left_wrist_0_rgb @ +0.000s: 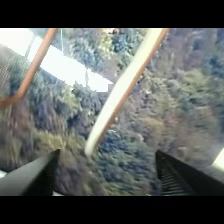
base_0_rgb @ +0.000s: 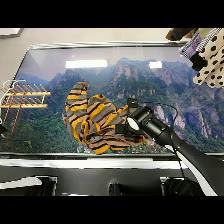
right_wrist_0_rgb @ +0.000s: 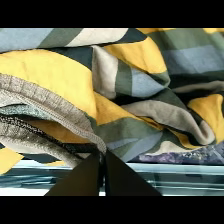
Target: Fold the clothes and pants, and hang the long-sleeved shirts on hangers.
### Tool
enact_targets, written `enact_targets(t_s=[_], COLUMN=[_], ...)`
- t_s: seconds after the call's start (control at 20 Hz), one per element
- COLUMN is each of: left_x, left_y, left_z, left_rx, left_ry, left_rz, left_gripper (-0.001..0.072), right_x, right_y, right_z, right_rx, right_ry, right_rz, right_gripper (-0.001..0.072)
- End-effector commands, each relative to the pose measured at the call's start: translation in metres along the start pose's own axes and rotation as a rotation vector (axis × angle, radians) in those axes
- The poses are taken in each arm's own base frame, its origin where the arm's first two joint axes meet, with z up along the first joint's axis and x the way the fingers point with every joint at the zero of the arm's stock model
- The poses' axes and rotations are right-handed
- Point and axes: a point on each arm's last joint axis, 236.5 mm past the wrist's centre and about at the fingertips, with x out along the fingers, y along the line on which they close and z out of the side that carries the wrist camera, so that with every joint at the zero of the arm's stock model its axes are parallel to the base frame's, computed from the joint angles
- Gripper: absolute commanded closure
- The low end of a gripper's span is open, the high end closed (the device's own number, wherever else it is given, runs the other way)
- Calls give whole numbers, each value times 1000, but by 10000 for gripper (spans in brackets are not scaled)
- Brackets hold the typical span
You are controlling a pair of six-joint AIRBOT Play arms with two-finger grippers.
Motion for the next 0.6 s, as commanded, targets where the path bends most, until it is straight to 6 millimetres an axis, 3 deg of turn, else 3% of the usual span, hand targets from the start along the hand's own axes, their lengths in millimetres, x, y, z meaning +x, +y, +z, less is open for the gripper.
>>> enact_targets(t_s=[0.0,0.35,0.5,0.55], left_x=[26,44,49,51], left_y=[5,2,0,-2], left_z=[-3,-4,-6,-6], left_rx=[191,275,277,278], left_ry=[34,52,65,67], left_rz=[-29,-43,-52,-55], left_gripper=[190,193,409,413], right_x=[0,0,0,0], right_y=[-1,-1,-1,-1], right_z=[-3,-3,-3,-3], right_rx=[15,45,45,44], right_ry=[10,12,11,11], right_rz=[-6,-6,-6,-6], right_gripper=[686,686,686,686])
